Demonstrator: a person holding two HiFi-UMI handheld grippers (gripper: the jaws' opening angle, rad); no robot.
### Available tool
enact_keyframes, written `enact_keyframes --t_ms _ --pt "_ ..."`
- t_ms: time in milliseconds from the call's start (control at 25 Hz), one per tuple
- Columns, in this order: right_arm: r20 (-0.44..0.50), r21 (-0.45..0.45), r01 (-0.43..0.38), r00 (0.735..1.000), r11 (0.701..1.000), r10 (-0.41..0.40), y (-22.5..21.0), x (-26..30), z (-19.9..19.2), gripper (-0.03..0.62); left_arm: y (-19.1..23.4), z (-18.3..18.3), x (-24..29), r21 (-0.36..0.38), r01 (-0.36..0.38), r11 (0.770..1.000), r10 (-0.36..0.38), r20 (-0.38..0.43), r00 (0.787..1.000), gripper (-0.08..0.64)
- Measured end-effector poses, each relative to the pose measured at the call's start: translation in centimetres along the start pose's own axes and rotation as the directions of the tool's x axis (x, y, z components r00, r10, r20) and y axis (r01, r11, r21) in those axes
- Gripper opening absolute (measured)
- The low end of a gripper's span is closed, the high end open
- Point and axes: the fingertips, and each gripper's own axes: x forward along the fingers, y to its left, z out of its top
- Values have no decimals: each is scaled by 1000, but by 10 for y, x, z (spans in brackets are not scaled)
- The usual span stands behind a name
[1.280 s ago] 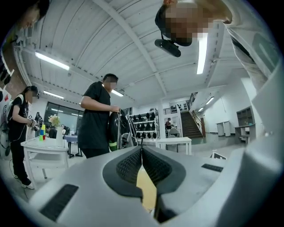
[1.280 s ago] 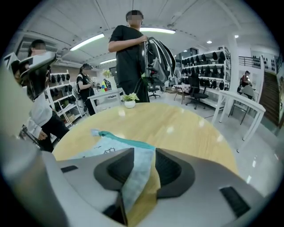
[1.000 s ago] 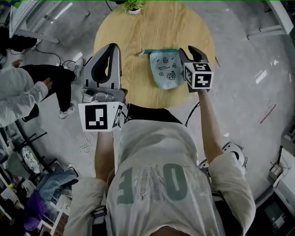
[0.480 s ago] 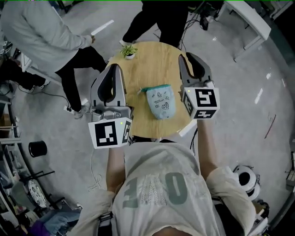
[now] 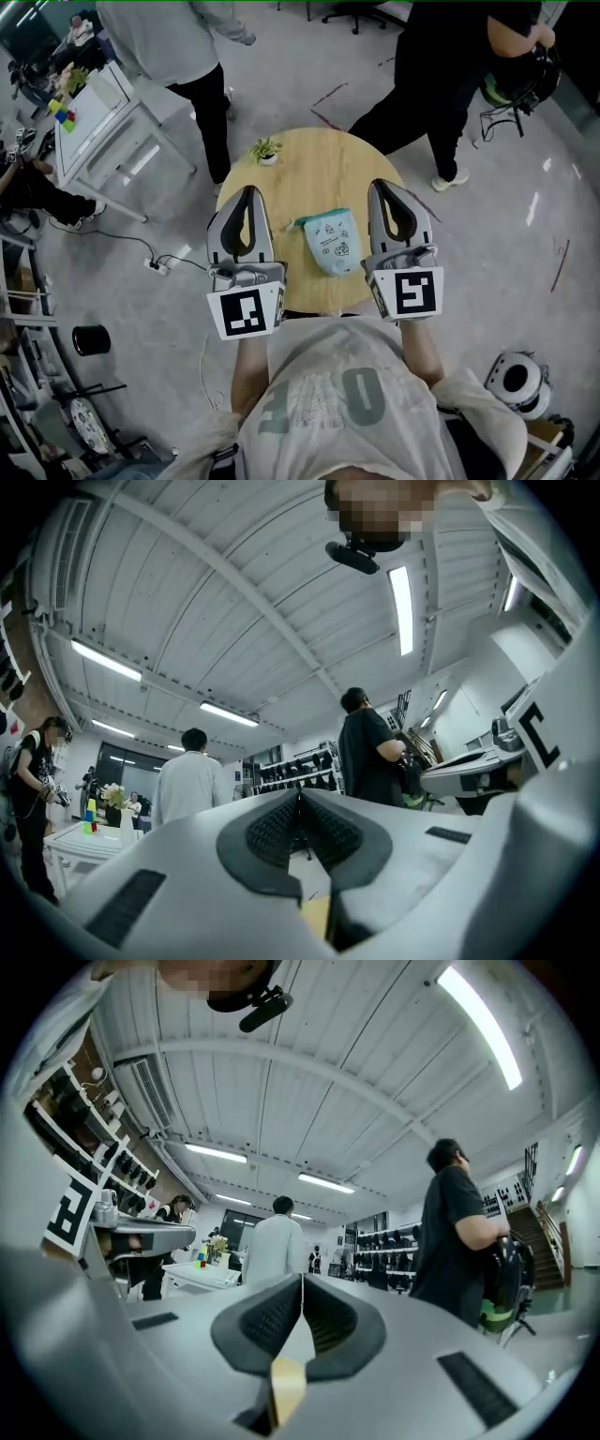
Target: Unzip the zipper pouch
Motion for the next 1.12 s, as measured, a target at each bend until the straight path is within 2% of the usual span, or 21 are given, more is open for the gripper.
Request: enact_keyframes --t_ms 1120 --pt "-38 73 34 999 997 -31 -11 -11 -26 29 -6 -11 2 -9 6 1000 -6 -12 1000 29"
